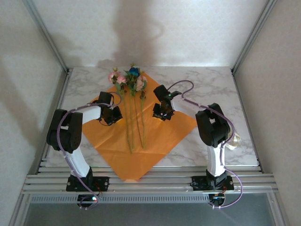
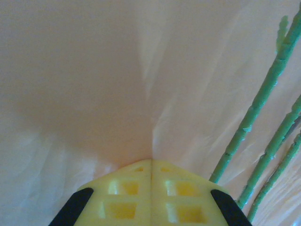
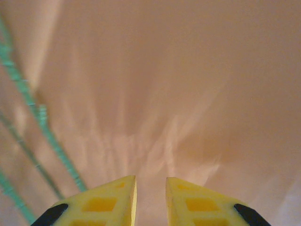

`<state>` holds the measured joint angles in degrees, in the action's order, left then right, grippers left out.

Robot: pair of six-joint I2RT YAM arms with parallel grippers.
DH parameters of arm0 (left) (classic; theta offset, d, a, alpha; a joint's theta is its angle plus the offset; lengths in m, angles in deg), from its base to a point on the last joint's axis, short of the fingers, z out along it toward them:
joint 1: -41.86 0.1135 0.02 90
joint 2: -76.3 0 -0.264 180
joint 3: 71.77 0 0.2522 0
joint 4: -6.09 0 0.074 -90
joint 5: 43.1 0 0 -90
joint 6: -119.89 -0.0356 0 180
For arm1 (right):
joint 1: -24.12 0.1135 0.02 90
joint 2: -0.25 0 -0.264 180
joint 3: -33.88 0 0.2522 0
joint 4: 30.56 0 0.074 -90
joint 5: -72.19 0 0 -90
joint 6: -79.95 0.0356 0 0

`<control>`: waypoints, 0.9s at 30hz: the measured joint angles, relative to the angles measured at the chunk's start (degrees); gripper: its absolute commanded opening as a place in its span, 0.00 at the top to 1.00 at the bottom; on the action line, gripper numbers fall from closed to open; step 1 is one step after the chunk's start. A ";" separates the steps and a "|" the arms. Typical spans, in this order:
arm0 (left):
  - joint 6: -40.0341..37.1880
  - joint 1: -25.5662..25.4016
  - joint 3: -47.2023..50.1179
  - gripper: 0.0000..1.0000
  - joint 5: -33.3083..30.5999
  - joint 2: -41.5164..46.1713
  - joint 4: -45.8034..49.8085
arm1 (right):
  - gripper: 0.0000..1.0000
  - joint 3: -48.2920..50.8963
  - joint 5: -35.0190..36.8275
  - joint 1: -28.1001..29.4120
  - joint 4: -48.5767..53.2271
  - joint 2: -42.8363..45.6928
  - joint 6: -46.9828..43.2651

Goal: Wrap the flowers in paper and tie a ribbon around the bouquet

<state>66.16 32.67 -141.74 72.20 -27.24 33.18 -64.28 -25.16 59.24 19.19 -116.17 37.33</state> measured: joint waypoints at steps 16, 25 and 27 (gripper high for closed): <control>2.97 -0.90 -7.45 1.00 1.95 -6.91 -3.63 | 0.57 -11.82 2.84 -9.03 4.85 -7.34 -7.72; 3.87 -1.14 -6.99 1.00 1.97 -6.91 -4.81 | 0.38 4.26 2.19 -6.54 7.13 15.63 -3.61; 4.09 -1.22 -6.86 1.00 1.95 -6.91 -5.07 | 0.39 10.16 0.63 -4.37 7.56 21.22 0.24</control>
<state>70.25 31.45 -148.60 74.14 -34.15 28.11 -54.12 -24.53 54.87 26.75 -94.95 37.57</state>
